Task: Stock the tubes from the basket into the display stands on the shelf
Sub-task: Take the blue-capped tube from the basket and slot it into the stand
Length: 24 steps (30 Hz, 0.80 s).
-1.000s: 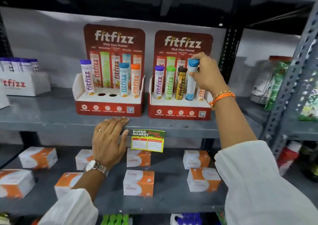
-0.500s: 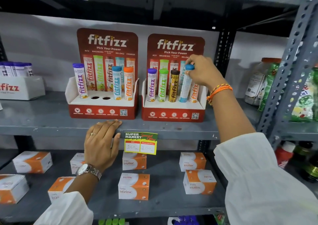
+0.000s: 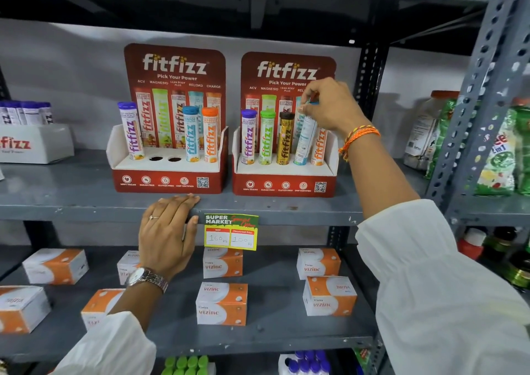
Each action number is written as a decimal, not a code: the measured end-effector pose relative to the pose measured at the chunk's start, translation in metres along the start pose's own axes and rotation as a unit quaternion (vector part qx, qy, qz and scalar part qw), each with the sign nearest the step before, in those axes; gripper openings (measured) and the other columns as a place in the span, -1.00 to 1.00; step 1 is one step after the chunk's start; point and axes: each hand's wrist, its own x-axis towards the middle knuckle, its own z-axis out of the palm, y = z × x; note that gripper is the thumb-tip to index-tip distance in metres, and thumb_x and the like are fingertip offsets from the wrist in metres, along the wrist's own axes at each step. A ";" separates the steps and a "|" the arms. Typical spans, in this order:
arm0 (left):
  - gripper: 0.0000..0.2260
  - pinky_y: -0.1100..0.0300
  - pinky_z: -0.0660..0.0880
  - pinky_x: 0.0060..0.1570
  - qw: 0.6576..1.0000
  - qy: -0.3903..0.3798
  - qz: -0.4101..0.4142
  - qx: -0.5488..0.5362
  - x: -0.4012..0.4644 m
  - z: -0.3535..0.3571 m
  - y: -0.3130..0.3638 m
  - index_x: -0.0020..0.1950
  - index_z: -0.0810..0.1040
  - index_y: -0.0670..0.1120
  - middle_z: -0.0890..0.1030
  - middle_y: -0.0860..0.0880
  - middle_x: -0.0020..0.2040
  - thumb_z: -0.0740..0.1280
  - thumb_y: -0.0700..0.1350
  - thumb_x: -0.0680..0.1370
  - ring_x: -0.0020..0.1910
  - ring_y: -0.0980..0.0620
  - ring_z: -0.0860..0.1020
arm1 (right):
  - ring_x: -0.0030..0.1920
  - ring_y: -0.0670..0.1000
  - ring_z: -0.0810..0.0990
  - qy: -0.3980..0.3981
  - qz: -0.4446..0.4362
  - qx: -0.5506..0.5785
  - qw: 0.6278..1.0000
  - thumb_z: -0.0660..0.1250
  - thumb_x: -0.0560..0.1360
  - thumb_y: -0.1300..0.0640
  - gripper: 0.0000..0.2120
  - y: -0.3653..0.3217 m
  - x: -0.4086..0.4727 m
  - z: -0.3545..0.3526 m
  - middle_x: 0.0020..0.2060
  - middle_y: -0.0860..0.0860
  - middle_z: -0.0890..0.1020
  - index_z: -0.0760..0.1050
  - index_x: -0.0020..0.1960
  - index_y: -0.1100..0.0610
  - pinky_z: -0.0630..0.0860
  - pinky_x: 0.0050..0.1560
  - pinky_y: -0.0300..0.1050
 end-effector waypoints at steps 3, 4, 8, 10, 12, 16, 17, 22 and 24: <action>-0.62 -0.06 0.34 0.30 1.000 -0.005 -0.005 -0.001 0.000 0.000 0.000 0.32 0.52 -0.09 0.65 -0.12 0.22 0.12 0.05 0.63 0.20 -0.12 0.56 | 0.23 0.10 0.53 -0.007 0.014 -0.001 1.000 0.52 0.44 0.15 -0.75 0.002 0.003 -0.003 0.20 0.10 0.55 0.56 0.08 0.12 0.57 0.22 0.07; -0.62 -0.06 0.34 0.31 1.000 -0.006 -0.006 0.000 0.000 0.001 0.000 0.32 0.52 -0.09 0.64 -0.11 0.22 0.12 0.06 0.63 0.20 -0.12 0.55 | 0.18 0.08 0.56 -0.009 0.021 0.000 1.000 0.53 0.43 0.15 -0.73 0.002 0.004 -0.004 0.20 0.11 0.55 0.56 0.07 0.15 0.60 0.14 0.01; -0.61 -0.05 0.33 0.33 1.000 -0.005 -0.003 0.001 -0.001 0.002 -0.001 0.32 0.52 -0.08 0.64 -0.10 0.22 0.09 0.08 0.64 0.21 -0.11 0.54 | -0.04 0.03 0.56 -0.012 0.036 -0.020 0.999 0.51 0.45 0.23 -0.89 -0.001 0.005 -0.008 0.17 0.12 0.56 0.62 -0.05 0.20 0.47 -0.29 -0.24; -0.61 -0.05 0.33 0.33 1.000 -0.004 -0.004 0.001 -0.001 0.002 -0.001 0.32 0.51 -0.08 0.64 -0.10 0.22 0.08 0.08 0.64 0.21 -0.10 0.54 | -0.02 0.02 0.56 -0.016 0.020 -0.031 0.999 0.48 0.47 0.25 -0.93 0.000 0.006 -0.008 0.14 0.10 0.59 0.61 -0.08 0.16 0.49 -0.19 -0.21; -0.61 -0.06 0.33 0.33 1.000 -0.002 -0.009 -0.001 -0.001 0.003 0.000 0.32 0.51 -0.08 0.64 -0.11 0.22 0.09 0.08 0.64 0.20 -0.11 0.55 | 0.04 0.01 0.54 -0.021 -0.003 -0.035 0.999 0.45 0.48 0.28 -0.88 0.002 0.007 -0.008 0.14 0.09 0.61 0.58 -0.07 0.10 0.52 -0.03 -0.16; -0.62 -0.06 0.33 0.34 1.000 0.002 -0.015 -0.004 -0.001 0.004 0.001 0.31 0.51 -0.07 0.64 -0.10 0.22 0.09 0.08 0.65 0.20 -0.11 0.55 | 0.12 0.03 0.56 -0.061 -0.018 -0.006 0.998 0.40 0.49 0.39 -0.64 0.007 0.012 -0.007 0.13 0.07 0.58 0.50 0.20 0.09 0.58 0.13 -0.07; -0.63 -0.07 0.33 0.34 1.000 0.002 -0.014 -0.003 -0.001 0.004 0.000 0.31 0.51 -0.07 0.64 -0.10 0.22 0.09 0.08 0.64 0.21 -0.11 0.55 | 0.13 0.04 0.57 -0.073 -0.019 0.007 0.997 0.38 0.48 0.42 -0.56 0.008 0.014 -0.007 0.12 0.06 0.57 0.46 0.26 0.07 0.60 0.13 -0.04; -0.62 -0.05 0.31 0.35 1.000 0.002 -0.015 0.000 -0.002 0.004 0.001 0.32 0.49 -0.07 0.64 -0.11 0.22 0.09 0.09 0.64 0.21 -0.10 0.54 | 0.16 0.05 0.57 -0.125 -0.024 0.039 0.991 0.35 0.41 0.54 -0.23 0.010 0.017 -0.007 0.21 0.09 0.47 0.25 0.44 -0.05 0.53 -0.11 -0.24; -0.62 -0.04 0.31 0.35 1.000 0.003 -0.017 -0.001 -0.002 0.004 0.001 0.32 0.49 -0.07 0.64 -0.11 0.22 0.08 0.09 0.65 0.21 -0.10 0.54 | 0.19 0.07 0.57 -0.139 -0.029 0.037 0.989 0.34 0.41 0.56 -0.16 0.010 0.018 -0.006 0.24 0.10 0.46 0.19 0.48 -0.08 0.56 -0.08 -0.20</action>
